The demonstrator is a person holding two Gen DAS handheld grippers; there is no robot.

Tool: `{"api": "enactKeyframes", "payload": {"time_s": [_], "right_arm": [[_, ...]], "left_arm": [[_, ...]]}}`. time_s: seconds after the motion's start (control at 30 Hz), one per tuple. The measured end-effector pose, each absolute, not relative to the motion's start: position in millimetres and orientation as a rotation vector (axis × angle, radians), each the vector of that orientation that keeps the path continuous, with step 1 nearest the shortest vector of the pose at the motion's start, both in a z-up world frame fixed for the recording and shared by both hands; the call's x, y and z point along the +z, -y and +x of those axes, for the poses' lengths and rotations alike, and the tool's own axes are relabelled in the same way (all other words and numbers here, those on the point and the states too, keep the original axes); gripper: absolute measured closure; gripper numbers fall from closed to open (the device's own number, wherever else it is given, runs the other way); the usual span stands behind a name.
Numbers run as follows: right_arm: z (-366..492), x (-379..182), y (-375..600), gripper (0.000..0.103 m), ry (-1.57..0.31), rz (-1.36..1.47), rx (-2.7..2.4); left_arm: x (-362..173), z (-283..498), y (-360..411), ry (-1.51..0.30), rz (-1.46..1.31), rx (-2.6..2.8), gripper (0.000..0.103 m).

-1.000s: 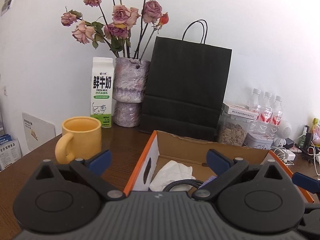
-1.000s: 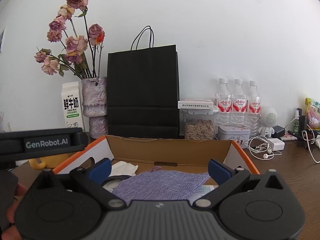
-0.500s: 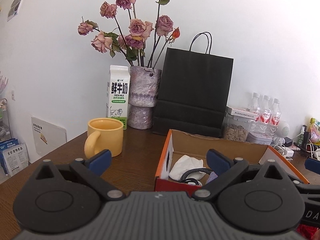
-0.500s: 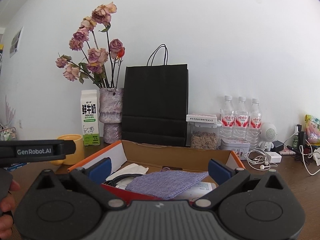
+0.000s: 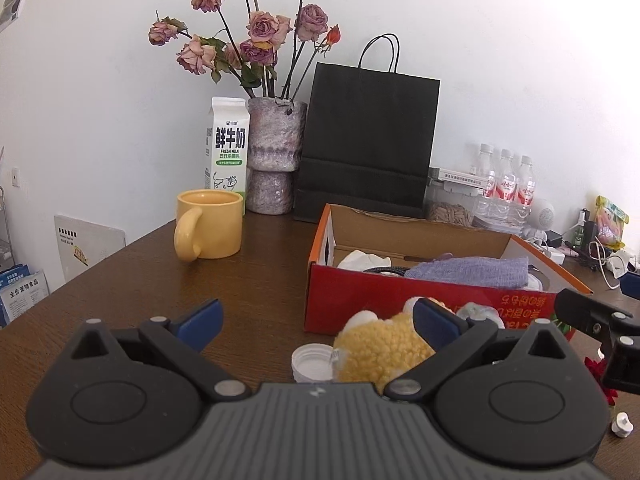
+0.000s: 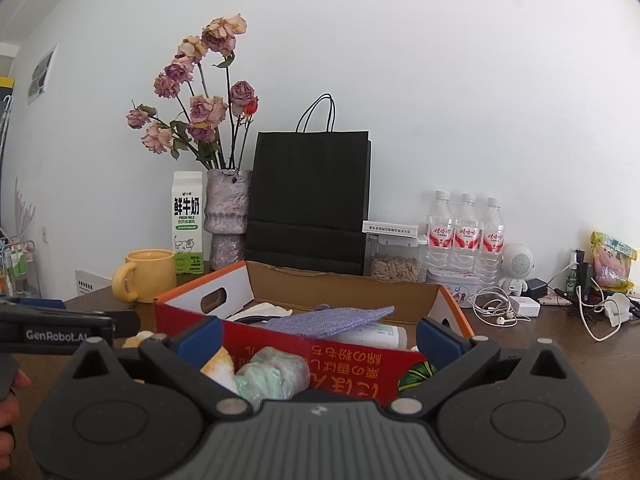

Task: Organize objects
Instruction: 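Withdraw both grippers from the box back over the table, then grasp the red rose with the right gripper and lift it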

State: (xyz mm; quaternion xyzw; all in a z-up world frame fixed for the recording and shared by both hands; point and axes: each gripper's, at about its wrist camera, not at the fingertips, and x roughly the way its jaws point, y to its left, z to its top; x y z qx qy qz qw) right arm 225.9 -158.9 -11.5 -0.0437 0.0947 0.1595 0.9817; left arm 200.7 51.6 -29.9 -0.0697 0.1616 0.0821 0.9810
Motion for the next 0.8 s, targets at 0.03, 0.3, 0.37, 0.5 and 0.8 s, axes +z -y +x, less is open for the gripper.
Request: {"api": "enactKeyframes", "payload": {"time_s": [0.03, 0.3, 0.37, 0.5, 0.8], "right_arm": [[221, -13, 162, 0.0, -0.195, -0.088, 0.321], [197, -17, 190, 0.0, -0.239, -0.055, 0.307], [192, -17, 199, 0.0, -0.253, -0.045, 0.305], [185, -23, 216, 0.0, -0.298, -0.047, 0.29], [200, -41, 246, 0.01, -0.436, -0.103, 0.258]], "left_arm": [[-31, 198, -50, -0.327, -0.137, 0.164, 0.0], [-40, 183, -30, -0.353, -0.074, 0.139, 0.0], [-43, 180, -24, -0.359, -0.057, 0.131, 0.0], [-45, 177, -22, -0.383, -0.078, 0.121, 0.0], [-46, 177, -22, -0.417, -0.095, 0.145, 0.0]]}}
